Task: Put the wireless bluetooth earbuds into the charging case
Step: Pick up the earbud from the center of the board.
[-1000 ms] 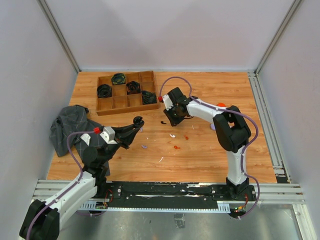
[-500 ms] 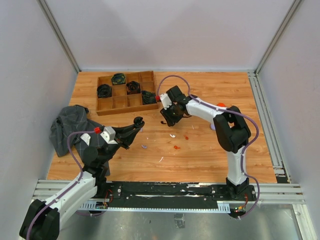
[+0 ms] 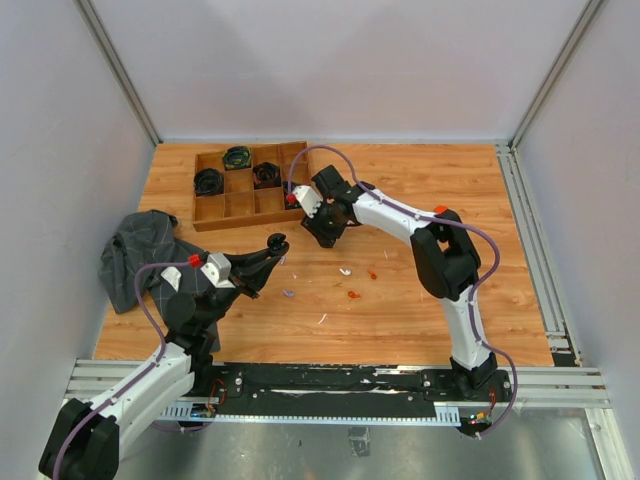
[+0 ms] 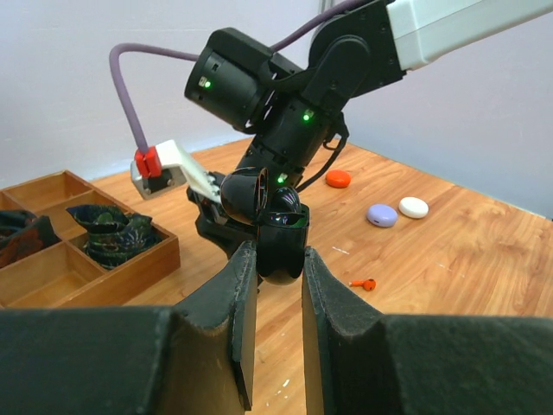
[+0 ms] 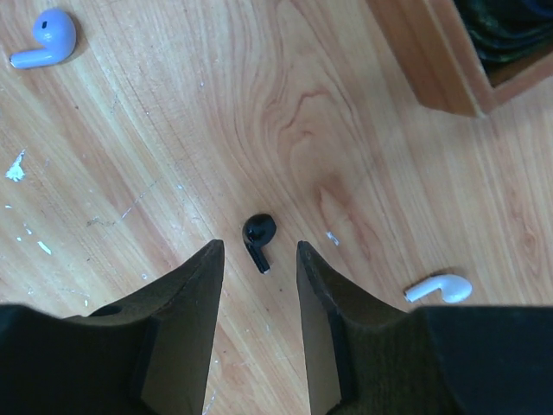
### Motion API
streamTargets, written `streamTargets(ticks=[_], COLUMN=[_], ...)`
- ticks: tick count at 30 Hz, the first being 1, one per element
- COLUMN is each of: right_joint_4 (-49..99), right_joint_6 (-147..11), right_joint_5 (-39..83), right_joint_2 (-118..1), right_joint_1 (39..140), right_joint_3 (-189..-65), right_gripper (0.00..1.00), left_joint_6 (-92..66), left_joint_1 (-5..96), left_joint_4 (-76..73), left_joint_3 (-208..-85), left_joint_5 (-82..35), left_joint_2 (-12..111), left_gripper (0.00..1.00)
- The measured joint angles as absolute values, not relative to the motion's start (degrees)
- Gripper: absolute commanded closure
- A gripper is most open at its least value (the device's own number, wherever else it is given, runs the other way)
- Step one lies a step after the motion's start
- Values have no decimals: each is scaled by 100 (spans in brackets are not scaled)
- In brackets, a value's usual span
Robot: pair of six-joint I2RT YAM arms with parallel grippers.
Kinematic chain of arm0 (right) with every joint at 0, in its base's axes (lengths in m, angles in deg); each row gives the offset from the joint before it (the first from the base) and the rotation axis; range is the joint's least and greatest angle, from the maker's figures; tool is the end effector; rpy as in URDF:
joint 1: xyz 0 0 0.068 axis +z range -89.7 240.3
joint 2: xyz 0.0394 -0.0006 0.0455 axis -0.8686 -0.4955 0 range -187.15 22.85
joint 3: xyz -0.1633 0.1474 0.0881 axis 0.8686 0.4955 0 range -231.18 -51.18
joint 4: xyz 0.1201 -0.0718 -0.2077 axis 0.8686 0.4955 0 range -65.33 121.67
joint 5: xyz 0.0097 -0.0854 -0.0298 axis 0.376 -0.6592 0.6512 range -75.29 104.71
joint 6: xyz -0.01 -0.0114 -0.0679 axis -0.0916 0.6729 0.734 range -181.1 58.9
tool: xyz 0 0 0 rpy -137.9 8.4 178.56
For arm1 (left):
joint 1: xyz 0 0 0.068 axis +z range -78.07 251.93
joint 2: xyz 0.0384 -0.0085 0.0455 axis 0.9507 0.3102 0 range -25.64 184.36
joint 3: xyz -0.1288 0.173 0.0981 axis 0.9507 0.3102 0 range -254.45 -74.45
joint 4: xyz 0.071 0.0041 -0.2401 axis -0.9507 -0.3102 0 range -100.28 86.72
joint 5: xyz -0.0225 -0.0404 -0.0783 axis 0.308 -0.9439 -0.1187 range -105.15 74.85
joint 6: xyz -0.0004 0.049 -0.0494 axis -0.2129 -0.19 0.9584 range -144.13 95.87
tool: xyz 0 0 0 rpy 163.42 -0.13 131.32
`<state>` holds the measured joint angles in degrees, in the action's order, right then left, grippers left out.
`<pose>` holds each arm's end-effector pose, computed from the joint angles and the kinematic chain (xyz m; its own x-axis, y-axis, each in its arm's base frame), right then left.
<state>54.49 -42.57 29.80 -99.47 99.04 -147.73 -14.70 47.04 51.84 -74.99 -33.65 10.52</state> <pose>0.3419 0.2933 0.1516 -0.3818 -0.6996 -0.6040 -0.8862 0.4627 0.0242 0.1573 -0.0928 0.2027 0.1886 -0.2589 -0.9473 0.7110 0.7014 -0.0501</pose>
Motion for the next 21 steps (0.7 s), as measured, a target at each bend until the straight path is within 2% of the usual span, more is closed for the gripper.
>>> streamTargets(ticks=[9,21], right_joint_4=[5805,6140], right_joint_6=[-3980,-3805], right_joint_5=[2952,2814], right_joint_2=[-10360,-10644], right_joint_1=[10000,10026], right_joint_3=[-15182,-15562], right_gripper=[63,74], left_joint_6=[-1470,-1470], left_joint_1=[4704,4704], left_joint_4=[5184,5186], left_joint_3=[-7499,-7499], left_joint_5=[-3368,-3374], left_joint_2=[1052,1050], left_gripper=[100,100])
